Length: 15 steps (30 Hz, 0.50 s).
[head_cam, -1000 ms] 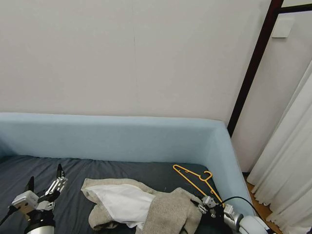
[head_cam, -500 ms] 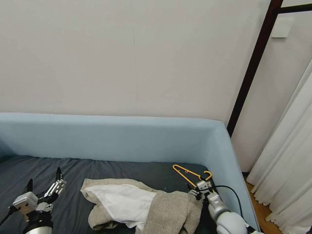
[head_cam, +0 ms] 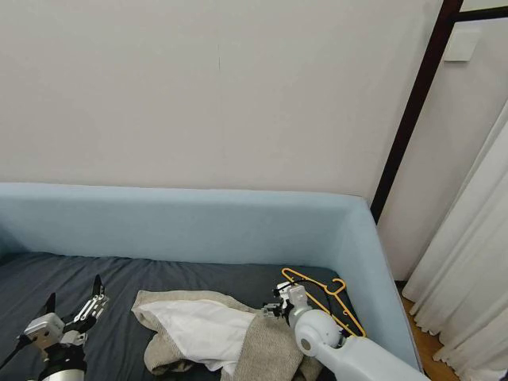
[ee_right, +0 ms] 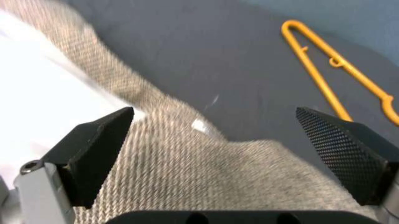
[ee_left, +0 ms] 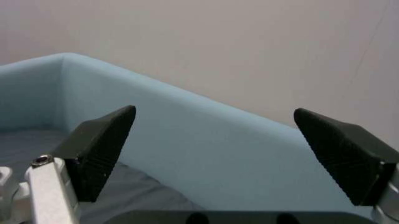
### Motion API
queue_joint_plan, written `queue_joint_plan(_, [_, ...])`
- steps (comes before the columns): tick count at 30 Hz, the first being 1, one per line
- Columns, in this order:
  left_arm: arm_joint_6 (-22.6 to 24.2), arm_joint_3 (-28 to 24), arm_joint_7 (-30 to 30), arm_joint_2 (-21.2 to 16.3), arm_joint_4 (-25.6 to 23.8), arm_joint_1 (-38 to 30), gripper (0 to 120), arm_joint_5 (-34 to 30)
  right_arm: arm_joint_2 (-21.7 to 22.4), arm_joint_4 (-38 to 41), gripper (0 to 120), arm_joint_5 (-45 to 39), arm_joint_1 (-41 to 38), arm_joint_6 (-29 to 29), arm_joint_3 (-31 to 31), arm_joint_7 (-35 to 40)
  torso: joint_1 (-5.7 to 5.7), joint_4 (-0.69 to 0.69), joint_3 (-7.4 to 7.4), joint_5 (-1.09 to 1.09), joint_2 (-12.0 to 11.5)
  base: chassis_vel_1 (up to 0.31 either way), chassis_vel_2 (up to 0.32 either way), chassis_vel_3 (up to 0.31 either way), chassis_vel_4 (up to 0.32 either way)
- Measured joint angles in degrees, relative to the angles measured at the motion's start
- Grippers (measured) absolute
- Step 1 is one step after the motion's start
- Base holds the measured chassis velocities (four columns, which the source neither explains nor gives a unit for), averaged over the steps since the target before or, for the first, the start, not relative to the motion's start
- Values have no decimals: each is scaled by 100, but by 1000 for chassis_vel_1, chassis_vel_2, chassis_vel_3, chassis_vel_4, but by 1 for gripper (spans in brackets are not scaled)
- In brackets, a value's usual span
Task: Pick up the clothes from the sofa and hang them on the clothes hanger.
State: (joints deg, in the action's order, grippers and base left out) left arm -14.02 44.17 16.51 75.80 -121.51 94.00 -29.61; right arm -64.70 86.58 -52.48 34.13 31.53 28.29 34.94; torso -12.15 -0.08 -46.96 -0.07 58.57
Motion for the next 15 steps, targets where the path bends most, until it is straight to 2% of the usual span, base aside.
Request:
queue_joint_plan(6, [-6, 19, 13, 47, 3, -2, 100, 40, -432, -420, 100, 241, -23, -120, 527, 433, 0, 0, 0, 1, 0, 0, 0, 0, 0])
queue_joint_plan(15, [-16, 79, 40, 103, -82, 53, 100, 44, -991, -1066, 100, 688, -5, -241, 721, 796, 0, 2, 0, 2, 0, 0, 0, 0, 0])
